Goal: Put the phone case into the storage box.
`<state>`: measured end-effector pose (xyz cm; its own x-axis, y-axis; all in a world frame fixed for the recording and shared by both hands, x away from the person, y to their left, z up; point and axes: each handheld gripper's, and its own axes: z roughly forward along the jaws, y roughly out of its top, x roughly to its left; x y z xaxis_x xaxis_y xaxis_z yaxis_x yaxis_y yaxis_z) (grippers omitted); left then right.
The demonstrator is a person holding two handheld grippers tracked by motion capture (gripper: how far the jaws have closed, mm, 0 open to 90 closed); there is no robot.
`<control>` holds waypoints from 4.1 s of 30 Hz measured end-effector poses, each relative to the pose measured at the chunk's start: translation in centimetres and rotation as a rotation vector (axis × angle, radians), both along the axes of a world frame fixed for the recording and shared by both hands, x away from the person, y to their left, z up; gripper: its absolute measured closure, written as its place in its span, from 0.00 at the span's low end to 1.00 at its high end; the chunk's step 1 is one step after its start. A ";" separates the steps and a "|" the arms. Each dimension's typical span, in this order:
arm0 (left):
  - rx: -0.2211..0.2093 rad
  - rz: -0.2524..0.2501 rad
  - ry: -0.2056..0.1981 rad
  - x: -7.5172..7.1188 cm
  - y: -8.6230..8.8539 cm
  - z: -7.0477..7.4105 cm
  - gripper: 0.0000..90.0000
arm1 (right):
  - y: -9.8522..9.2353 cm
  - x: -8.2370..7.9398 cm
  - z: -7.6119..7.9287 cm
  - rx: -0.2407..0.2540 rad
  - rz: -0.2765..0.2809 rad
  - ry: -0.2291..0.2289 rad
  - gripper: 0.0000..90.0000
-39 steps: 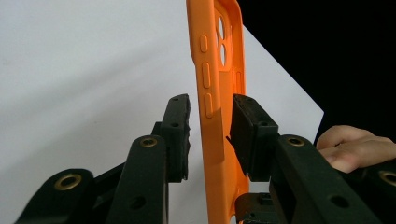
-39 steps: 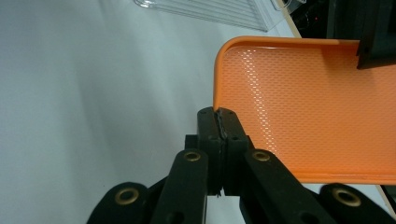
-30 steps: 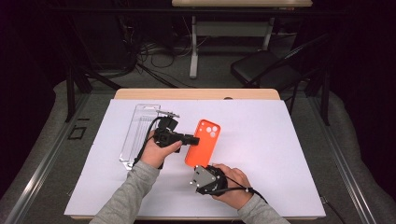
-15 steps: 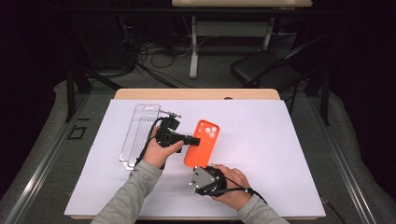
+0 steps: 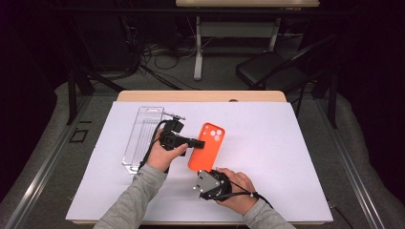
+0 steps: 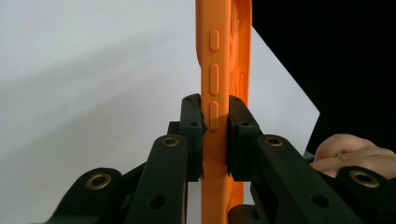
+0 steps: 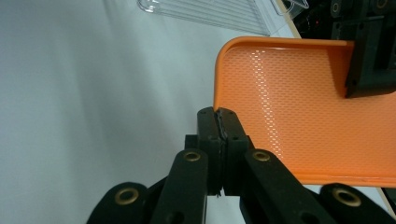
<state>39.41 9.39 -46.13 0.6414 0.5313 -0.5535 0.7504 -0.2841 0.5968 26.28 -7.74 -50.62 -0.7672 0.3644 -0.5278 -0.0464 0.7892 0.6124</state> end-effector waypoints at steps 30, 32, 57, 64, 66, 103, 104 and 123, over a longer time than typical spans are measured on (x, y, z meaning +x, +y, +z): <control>-0.004 0.043 0.031 -0.1 0.1 0.1 0.90 | -0.1 0.1 0.1 0.013 0.000 0.010 0.99; -0.003 0.042 0.031 -0.1 0.1 0.0 0.90 | -0.1 0.1 0.1 0.018 -0.003 0.015 0.99; -0.019 0.058 0.024 -0.2 0.8 -0.2 0.90 | -0.2 0.1 0.3 0.046 -0.009 0.033 0.85; -0.028 0.076 0.010 -0.3 1.4 -0.4 0.90 | -0.4 0.2 0.7 0.089 -0.017 0.043 0.76; -0.032 0.082 0.000 -0.3 1.6 -0.5 0.90 | -0.5 0.3 0.8 0.103 -0.009 0.037 0.74; -0.131 0.155 -0.133 -1.4 4.6 -0.2 0.90 | -2.1 2.9 3.4 0.276 -0.147 0.156 0.37; -0.132 0.160 -0.133 -1.5 4.7 -0.2 0.90 | -2.1 3.1 3.5 0.287 -0.154 0.172 0.37; -0.179 0.176 -0.177 -1.7 5.3 -0.1 0.90 | -2.8 6.4 4.8 0.473 -0.216 0.357 0.33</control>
<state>37.73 14.71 -46.25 0.6429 0.5469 -0.5363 0.6589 -0.0377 0.7513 32.69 -10.56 -45.79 -0.7493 0.6622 0.0040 0.3559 0.3977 0.8457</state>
